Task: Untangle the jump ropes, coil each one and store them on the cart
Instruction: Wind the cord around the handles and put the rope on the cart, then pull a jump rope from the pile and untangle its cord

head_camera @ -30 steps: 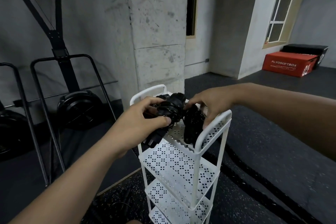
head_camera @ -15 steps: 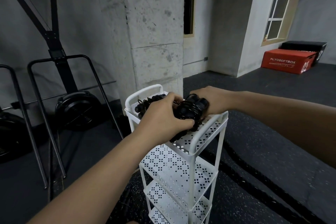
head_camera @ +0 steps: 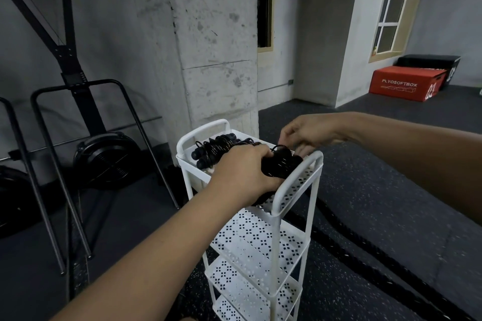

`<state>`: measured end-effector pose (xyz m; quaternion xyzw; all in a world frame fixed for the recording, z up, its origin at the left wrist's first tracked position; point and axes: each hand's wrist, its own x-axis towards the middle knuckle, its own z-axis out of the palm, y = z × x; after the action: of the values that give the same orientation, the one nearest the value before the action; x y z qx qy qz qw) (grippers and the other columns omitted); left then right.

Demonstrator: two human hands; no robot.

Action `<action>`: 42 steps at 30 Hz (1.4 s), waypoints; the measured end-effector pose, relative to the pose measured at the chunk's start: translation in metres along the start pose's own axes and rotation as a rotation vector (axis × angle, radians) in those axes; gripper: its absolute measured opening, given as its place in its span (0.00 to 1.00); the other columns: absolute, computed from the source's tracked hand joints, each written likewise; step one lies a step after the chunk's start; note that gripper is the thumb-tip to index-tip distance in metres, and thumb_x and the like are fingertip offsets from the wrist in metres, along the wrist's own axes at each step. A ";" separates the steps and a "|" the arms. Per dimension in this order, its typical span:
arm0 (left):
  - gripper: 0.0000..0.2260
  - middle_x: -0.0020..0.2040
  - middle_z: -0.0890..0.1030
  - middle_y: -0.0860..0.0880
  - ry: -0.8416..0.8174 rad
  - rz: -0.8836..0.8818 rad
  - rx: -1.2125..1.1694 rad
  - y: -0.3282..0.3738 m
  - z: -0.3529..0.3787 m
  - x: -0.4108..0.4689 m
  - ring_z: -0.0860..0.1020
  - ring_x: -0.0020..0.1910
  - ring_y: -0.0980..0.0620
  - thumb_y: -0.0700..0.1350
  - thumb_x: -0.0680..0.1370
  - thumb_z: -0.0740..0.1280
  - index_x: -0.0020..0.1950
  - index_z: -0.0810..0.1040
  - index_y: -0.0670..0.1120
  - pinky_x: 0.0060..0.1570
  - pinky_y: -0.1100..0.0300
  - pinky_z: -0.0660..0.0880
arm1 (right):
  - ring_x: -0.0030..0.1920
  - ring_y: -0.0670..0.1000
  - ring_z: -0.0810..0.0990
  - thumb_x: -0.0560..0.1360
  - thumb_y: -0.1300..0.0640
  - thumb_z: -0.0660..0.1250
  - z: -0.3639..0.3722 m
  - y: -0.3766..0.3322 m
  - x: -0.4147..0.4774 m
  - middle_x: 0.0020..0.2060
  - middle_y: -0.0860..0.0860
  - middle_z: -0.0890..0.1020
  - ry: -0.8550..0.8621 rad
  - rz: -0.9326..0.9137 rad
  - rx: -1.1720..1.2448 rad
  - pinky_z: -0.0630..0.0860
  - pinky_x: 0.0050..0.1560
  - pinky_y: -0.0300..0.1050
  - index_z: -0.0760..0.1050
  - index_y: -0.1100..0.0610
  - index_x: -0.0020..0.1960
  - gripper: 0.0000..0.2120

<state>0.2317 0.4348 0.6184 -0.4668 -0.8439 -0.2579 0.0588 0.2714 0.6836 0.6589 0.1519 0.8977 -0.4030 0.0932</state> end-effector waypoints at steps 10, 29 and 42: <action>0.23 0.73 0.76 0.47 0.017 0.060 -0.089 -0.001 0.032 -0.002 0.73 0.70 0.46 0.51 0.85 0.68 0.80 0.74 0.50 0.68 0.64 0.65 | 0.49 0.49 0.81 0.81 0.29 0.62 0.039 0.004 -0.009 0.46 0.48 0.83 0.347 -0.100 -0.357 0.72 0.45 0.47 0.80 0.49 0.50 0.24; 0.18 0.72 0.74 0.63 -0.245 0.253 -0.060 -0.038 0.017 0.004 0.71 0.72 0.61 0.60 0.87 0.60 0.77 0.74 0.65 0.72 0.56 0.68 | 0.51 0.56 0.81 0.88 0.47 0.56 0.059 -0.006 -0.006 0.49 0.54 0.83 0.452 -0.113 -0.343 0.75 0.55 0.55 0.79 0.58 0.52 0.19; 0.16 0.66 0.81 0.58 -0.044 0.217 -0.235 -0.049 -0.026 -0.011 0.76 0.66 0.62 0.52 0.87 0.64 0.74 0.79 0.56 0.69 0.64 0.69 | 0.49 0.53 0.80 0.88 0.45 0.57 0.055 -0.053 -0.033 0.45 0.50 0.83 0.534 -0.221 -0.359 0.72 0.47 0.48 0.81 0.53 0.51 0.18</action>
<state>0.1938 0.3924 0.6178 -0.5645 -0.7535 -0.3367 0.0127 0.2863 0.6024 0.6696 0.1351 0.9580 -0.1924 -0.1640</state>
